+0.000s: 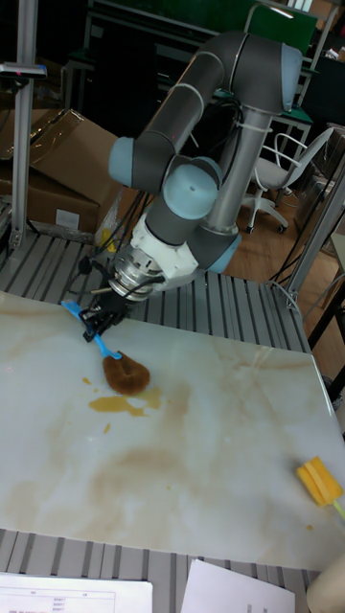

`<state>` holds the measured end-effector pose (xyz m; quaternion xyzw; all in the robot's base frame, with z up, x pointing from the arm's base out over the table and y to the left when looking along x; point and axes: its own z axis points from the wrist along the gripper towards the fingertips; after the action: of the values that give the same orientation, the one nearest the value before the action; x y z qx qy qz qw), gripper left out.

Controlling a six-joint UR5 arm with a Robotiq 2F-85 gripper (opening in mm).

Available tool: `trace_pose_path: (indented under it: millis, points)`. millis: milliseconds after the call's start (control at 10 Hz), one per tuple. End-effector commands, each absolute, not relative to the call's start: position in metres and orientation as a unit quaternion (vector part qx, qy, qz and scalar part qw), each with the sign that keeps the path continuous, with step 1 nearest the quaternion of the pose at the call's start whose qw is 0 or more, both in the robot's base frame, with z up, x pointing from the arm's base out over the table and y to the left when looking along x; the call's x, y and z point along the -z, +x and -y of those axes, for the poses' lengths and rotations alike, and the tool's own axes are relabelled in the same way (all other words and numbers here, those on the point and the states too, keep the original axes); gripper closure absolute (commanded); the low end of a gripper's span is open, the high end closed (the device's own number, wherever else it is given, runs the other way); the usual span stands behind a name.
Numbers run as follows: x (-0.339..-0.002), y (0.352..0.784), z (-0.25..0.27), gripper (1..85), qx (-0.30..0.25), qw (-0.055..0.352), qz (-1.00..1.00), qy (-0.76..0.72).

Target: Scrub the table with a brush

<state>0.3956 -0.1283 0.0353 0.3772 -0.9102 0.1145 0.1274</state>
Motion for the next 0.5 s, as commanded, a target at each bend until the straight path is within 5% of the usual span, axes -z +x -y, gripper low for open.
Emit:
trace_pose_path:
  millis: [0,400]
  points:
    - [-0.050,0.369,0.161,84.3,-0.110,0.170,0.913,0.355]
    - [-0.049,0.410,0.195,84.3,-0.148,0.160,0.886,0.410]
